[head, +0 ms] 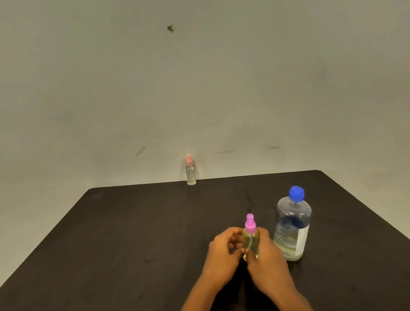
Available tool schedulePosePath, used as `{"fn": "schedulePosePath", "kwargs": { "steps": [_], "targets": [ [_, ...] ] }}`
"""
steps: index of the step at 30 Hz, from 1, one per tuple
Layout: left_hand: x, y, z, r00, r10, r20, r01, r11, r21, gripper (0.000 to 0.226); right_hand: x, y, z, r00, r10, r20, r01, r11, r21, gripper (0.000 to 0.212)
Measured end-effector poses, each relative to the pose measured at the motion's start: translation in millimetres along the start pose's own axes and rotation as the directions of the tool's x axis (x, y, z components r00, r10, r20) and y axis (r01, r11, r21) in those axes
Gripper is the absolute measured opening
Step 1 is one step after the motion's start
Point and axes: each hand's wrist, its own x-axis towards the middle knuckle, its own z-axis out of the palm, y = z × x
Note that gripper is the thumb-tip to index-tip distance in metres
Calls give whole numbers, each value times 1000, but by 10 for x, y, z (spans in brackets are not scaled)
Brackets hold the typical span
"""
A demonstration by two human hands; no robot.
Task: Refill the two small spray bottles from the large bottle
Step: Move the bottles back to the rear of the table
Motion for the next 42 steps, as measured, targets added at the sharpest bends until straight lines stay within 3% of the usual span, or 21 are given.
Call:
{"fn": "schedulePosePath", "kwargs": {
  "steps": [9,16,21,30,34,42],
  "targets": [
    [251,-69,-208,994,25,-106,-35,995,-93,45,378,-144,237,996,-83,-30,84,996,27,32],
    [543,-291,-298,939,-74,-335,25,988,-150,37,815,-214,614,989,-125,-83,133,986,104,36],
    [830,-454,-334,911,-56,-408,25,996,-81,34,1185,-229,862,984,-89,-153,122,969,216,32],
    [1644,-699,-466,933,2,-360,20,998,57,40,2100,-162,1030,975,-148,-165,187,948,257,30],
    [1953,-804,-516,942,5,-336,37,992,118,53,2478,-134,1136,975,-131,-182,180,941,287,29],
    [2309,-961,-602,963,26,-269,11,991,135,55,2993,-60,1284,963,-206,-174,241,948,208,26]
  ]
}}
